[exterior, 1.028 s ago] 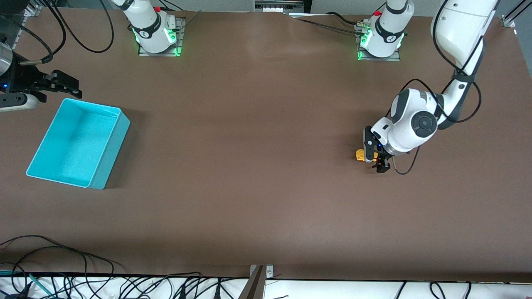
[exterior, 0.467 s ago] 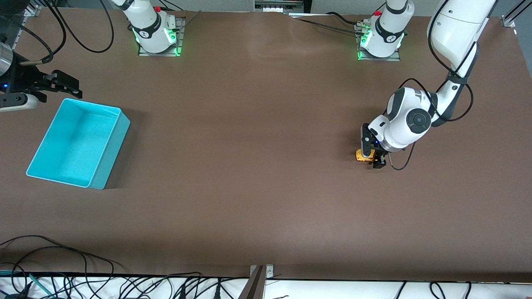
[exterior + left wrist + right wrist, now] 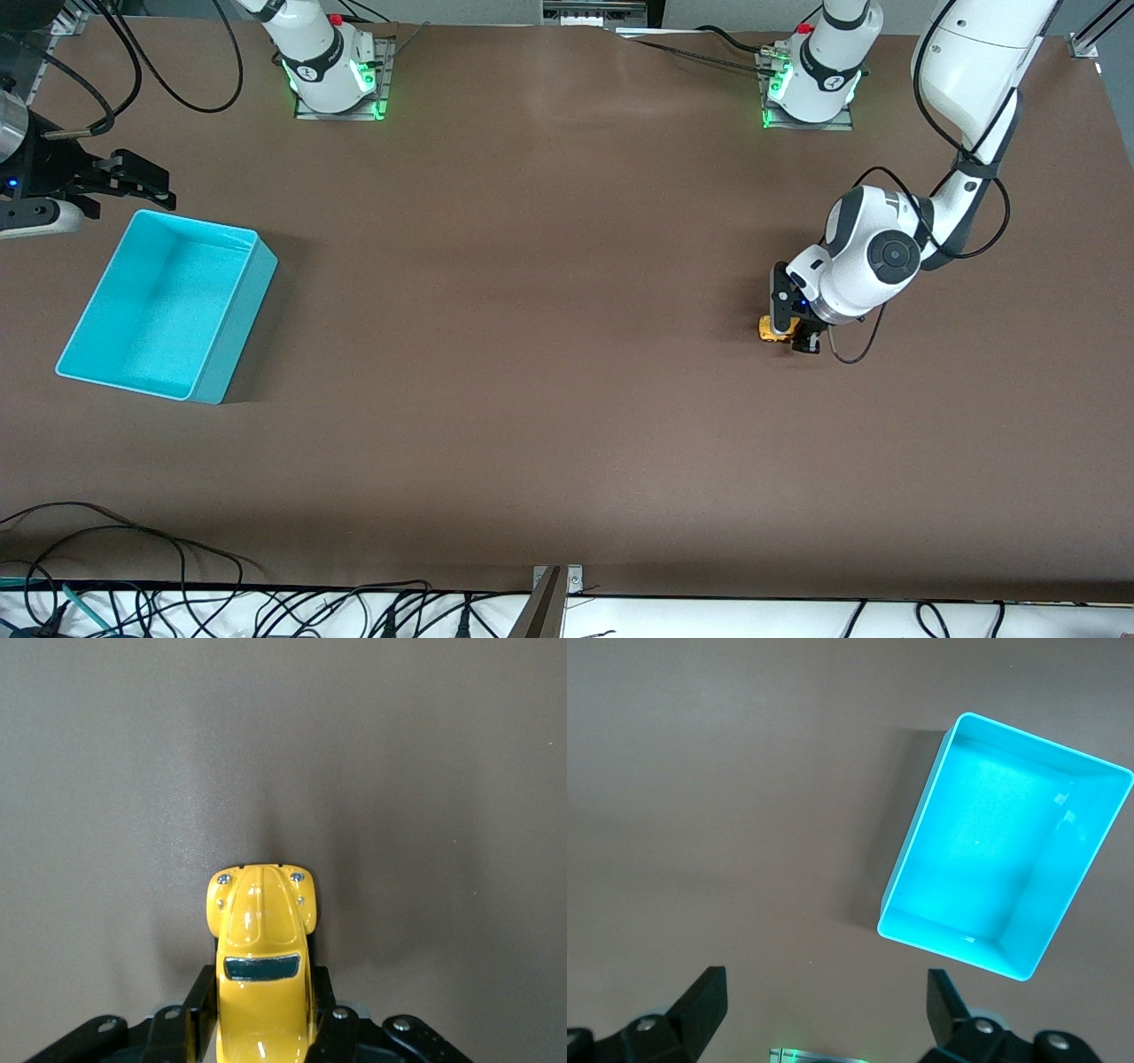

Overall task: Wind up and store yellow beetle car
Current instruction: 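Close the left gripper on the yellow car's body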

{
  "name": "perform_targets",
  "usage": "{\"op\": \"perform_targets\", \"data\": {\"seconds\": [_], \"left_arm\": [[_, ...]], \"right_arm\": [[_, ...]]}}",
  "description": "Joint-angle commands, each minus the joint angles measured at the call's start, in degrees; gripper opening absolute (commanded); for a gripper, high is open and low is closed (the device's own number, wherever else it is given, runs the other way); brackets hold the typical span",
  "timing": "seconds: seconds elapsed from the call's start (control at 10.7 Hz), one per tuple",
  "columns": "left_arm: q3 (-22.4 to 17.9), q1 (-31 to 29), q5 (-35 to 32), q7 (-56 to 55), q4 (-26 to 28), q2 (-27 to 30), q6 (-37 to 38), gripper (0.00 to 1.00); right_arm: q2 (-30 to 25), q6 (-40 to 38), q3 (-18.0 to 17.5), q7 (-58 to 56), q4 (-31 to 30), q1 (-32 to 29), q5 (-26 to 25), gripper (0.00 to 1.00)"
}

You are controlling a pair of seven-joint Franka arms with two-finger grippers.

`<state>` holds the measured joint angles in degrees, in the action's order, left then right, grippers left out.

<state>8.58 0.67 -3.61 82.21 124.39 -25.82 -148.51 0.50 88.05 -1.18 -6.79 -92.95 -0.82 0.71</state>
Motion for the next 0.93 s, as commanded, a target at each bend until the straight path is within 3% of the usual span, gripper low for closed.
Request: {"op": "perform_targets", "data": {"seconds": [0.0, 0.47, 0.84], "left_arm": [[0.12, -0.41, -1.14, 0.76, 0.76, 1.04, -0.2, 0.16], [-0.05, -2.86, -1.14, 1.72, 0.68, 0.51, 0.33, 0.17], [-0.05, -10.93, -1.14, 11.37, 0.15, -0.54, 0.24, 0.16]], "right_arm": [[0.56, -0.6, -0.23, -0.25, 1.19, 0.03, -0.88, 1.0], [0.56, -0.6, -0.23, -0.25, 1.19, 0.03, -0.88, 1.0], [0.56, -0.6, -0.23, -0.25, 1.19, 0.03, -0.88, 1.0]]}}
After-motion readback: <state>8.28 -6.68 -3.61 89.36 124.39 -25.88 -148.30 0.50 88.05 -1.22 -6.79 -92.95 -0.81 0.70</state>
